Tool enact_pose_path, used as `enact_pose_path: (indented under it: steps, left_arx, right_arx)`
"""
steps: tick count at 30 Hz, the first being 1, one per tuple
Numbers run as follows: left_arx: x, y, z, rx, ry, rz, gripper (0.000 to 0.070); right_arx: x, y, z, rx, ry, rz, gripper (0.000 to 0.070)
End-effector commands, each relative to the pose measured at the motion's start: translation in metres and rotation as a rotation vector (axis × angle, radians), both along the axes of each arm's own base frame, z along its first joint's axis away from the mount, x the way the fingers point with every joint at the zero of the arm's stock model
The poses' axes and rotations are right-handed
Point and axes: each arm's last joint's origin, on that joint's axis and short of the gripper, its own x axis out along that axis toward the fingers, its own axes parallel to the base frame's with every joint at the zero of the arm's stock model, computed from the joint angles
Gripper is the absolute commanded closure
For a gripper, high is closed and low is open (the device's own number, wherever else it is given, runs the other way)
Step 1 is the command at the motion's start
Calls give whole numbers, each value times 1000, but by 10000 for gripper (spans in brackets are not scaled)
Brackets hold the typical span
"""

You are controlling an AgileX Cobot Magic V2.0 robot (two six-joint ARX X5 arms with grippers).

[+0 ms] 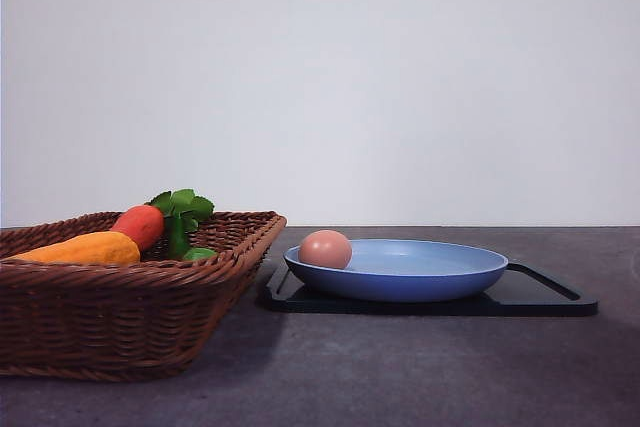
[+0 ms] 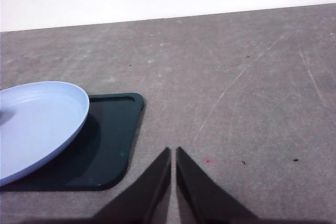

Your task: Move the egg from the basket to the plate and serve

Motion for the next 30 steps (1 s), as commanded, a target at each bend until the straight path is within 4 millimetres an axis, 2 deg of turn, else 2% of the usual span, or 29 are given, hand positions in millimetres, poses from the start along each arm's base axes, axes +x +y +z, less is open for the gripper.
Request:
enact_pose_path:
  steps: [1,30]
  left_arx:
    - [1,0,-9,-1,35,-2,700]
    - [1,0,-9,-1,35,-2,700]
  right_arx:
    - [0,0,0,10,-7,-3,700]
    - [0,0,0,10,-7,-3,700]
